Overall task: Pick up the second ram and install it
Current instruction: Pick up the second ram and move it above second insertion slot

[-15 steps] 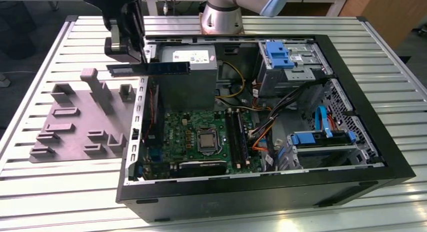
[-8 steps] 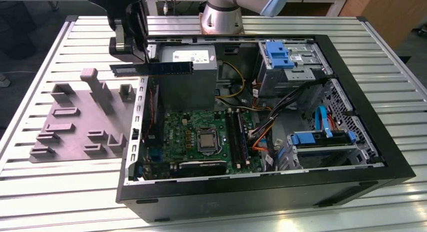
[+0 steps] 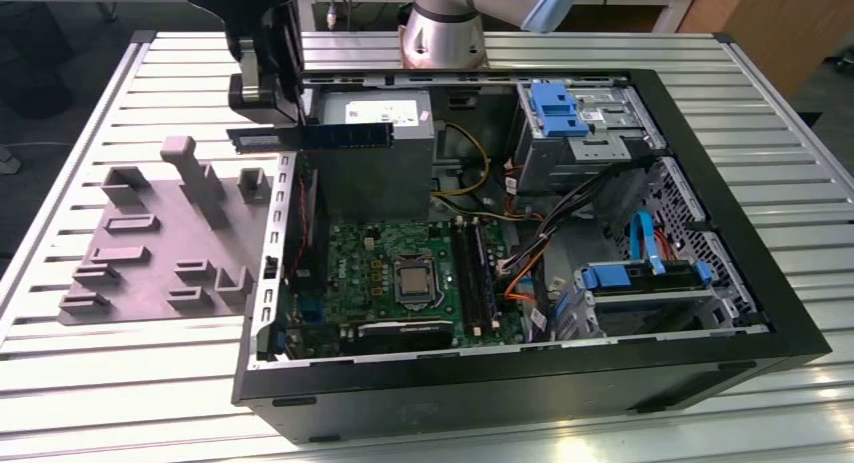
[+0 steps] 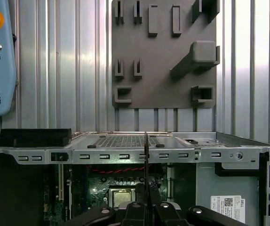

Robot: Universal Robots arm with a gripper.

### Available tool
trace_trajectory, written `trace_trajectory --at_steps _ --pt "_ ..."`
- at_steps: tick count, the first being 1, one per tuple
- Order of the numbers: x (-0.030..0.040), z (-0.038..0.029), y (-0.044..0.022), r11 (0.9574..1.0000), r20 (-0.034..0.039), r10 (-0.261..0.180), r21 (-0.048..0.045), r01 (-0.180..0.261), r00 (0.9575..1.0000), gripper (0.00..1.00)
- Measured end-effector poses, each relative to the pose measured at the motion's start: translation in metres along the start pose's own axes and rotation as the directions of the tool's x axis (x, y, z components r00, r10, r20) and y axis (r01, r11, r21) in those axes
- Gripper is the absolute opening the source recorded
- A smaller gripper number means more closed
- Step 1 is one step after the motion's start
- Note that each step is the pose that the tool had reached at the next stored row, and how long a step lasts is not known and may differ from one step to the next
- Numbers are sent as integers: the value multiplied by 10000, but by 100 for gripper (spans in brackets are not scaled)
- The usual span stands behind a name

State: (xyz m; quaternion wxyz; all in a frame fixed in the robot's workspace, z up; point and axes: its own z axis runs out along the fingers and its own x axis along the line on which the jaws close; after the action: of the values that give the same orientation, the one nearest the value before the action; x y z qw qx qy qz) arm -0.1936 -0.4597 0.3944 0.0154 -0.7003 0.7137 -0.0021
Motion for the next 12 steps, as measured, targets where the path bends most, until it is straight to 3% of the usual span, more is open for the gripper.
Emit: trace_trajectory --at_steps 12 --pt "-2 2 -90 10000 0 -1 -1 1 10000 14"
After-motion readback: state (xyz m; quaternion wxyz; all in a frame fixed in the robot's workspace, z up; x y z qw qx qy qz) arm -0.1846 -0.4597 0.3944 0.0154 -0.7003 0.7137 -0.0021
